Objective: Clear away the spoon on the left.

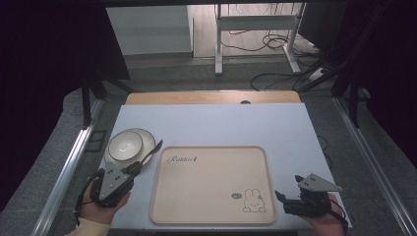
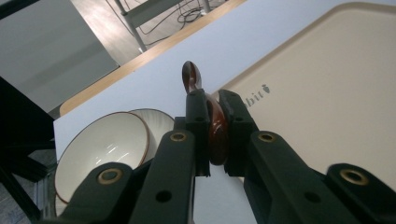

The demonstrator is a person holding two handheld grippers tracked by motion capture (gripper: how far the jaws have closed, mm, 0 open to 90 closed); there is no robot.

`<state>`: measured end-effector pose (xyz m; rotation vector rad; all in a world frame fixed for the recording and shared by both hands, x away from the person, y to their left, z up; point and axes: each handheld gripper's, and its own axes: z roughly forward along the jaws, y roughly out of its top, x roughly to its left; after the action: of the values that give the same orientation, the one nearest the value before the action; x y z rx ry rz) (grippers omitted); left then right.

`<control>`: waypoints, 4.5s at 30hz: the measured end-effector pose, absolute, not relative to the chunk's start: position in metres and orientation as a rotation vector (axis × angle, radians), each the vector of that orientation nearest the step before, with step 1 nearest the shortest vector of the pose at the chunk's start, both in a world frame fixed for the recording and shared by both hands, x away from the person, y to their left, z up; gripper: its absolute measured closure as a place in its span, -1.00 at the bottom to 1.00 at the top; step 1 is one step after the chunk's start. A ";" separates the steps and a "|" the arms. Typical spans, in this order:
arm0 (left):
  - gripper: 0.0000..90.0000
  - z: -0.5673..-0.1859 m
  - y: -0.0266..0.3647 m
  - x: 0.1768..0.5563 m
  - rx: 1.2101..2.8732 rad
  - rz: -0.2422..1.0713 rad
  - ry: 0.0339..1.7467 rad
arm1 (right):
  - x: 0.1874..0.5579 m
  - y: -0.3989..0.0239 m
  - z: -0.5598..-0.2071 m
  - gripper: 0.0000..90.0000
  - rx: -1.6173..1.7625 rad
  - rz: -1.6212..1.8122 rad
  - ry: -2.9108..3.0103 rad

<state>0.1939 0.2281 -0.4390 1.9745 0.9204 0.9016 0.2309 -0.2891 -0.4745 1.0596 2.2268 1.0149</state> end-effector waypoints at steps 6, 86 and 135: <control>0.88 -0.443 0.219 0.196 2.000 0.883 0.896 | 0.231 -0.289 -0.475 -0.65 1.059 1.013 2.228; 0.82 -0.504 0.150 0.204 2.440 0.854 0.657 | 0.230 -0.287 -0.477 -0.65 1.050 0.996 2.242; -0.50 -0.485 0.191 0.211 2.095 0.572 1.009 | 0.233 -0.287 -0.477 -0.65 1.041 0.994 2.246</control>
<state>0.2107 0.1907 -0.4847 2.0949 1.0088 0.5720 0.2327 -0.2865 -0.4767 1.0406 2.2462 0.9944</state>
